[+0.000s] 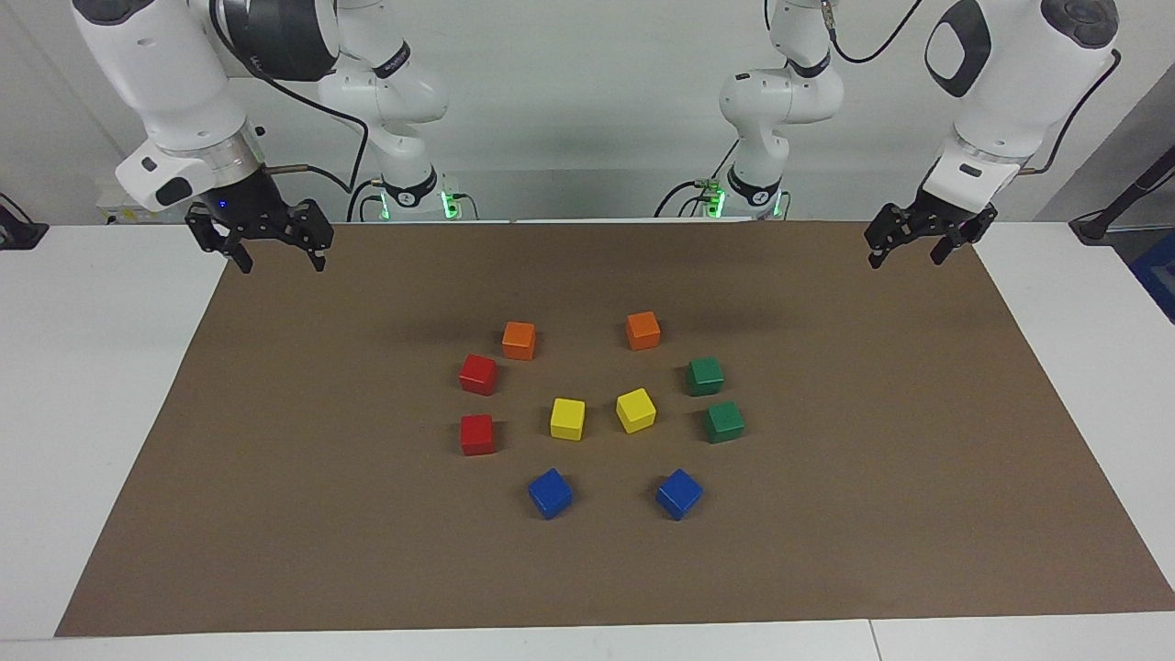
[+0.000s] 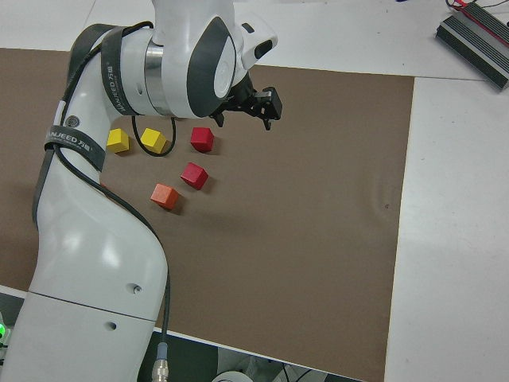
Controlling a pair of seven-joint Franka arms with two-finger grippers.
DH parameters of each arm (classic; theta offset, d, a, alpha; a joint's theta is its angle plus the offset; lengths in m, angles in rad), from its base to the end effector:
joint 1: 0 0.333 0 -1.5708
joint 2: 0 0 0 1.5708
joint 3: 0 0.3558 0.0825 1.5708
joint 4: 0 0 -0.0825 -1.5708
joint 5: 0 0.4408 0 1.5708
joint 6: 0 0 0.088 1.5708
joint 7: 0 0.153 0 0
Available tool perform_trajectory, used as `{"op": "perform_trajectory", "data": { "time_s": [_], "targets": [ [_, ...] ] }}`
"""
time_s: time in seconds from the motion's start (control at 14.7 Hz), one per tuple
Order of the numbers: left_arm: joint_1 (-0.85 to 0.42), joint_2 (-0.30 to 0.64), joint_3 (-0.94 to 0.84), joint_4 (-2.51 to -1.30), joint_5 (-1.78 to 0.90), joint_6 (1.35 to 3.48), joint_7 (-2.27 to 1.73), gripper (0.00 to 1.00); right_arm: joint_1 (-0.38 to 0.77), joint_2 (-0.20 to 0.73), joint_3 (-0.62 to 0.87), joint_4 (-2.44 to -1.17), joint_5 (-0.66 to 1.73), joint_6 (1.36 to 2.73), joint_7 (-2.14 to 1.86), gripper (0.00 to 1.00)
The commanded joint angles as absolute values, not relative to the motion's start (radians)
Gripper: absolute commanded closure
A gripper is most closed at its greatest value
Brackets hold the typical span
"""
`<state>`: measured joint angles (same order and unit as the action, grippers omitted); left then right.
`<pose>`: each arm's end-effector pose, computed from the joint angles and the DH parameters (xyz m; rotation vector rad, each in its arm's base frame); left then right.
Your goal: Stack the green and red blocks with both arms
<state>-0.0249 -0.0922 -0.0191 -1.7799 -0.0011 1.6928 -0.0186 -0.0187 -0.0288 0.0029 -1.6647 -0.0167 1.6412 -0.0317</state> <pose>0.5850 -0.0263 0.5728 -3.1408 0.0396 -0.0080 0.6062 -0.0120 0.5922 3.1246 0.0266 0.0077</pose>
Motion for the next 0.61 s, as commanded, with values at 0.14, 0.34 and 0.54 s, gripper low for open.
{"op": "perform_trajectory", "data": {
  "time_s": [0.14,0.34,0.54],
  "targets": [
    [-0.043,-0.104,-0.009,-1.793,-0.015,1.703,-0.015,0.00,-0.015,-0.049,0.005,-1.697,-0.014,1.660,-0.026,0.00],
    [-0.043,-0.106,-0.011,-1.802,-0.015,1.703,-0.015,0.00,0.047,-0.043,0.009,-1.730,0.021,1.730,0.082,0.00],
    [-0.051,-0.109,-0.011,-1.807,-0.017,1.700,-0.023,0.00,0.147,0.021,0.009,-1.738,0.021,1.790,0.205,0.00]
  ]
}}
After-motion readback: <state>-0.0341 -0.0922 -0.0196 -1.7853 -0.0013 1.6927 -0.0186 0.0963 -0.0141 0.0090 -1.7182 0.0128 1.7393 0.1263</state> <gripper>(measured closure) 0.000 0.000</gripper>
